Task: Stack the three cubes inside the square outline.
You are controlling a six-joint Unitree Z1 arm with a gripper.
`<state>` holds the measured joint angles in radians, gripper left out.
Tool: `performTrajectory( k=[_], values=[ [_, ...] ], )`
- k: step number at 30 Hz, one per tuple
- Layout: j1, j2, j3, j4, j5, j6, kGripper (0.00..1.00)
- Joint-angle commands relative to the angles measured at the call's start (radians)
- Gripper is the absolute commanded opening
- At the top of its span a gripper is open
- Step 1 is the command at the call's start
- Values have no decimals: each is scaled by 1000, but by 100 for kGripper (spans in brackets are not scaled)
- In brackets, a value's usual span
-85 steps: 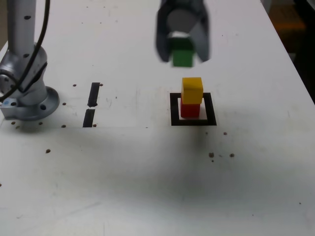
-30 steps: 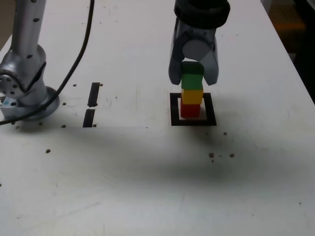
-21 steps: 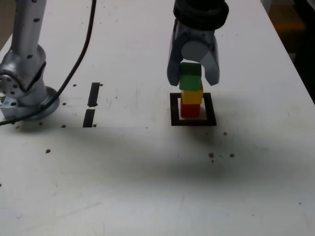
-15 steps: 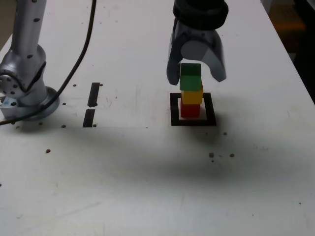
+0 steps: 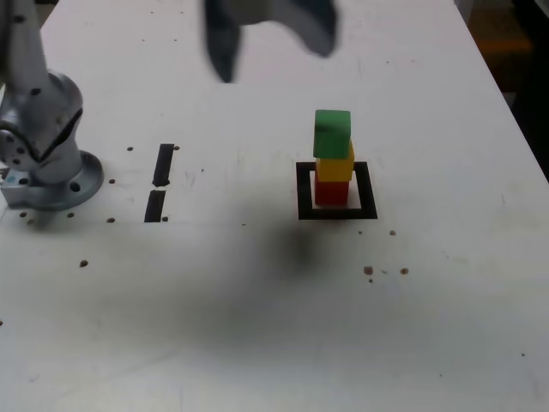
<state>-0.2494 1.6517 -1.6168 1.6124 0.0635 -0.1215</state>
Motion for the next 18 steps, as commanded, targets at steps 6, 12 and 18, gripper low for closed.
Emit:
performTrajectory(
  k=[6,12,18],
  values=[
    [-4,-147,325,-56,-18,-7,100],
    [15,-159,520,-174,-21,8,100],
    [88,-183,692,-320,-27,50,100]
  ],
)
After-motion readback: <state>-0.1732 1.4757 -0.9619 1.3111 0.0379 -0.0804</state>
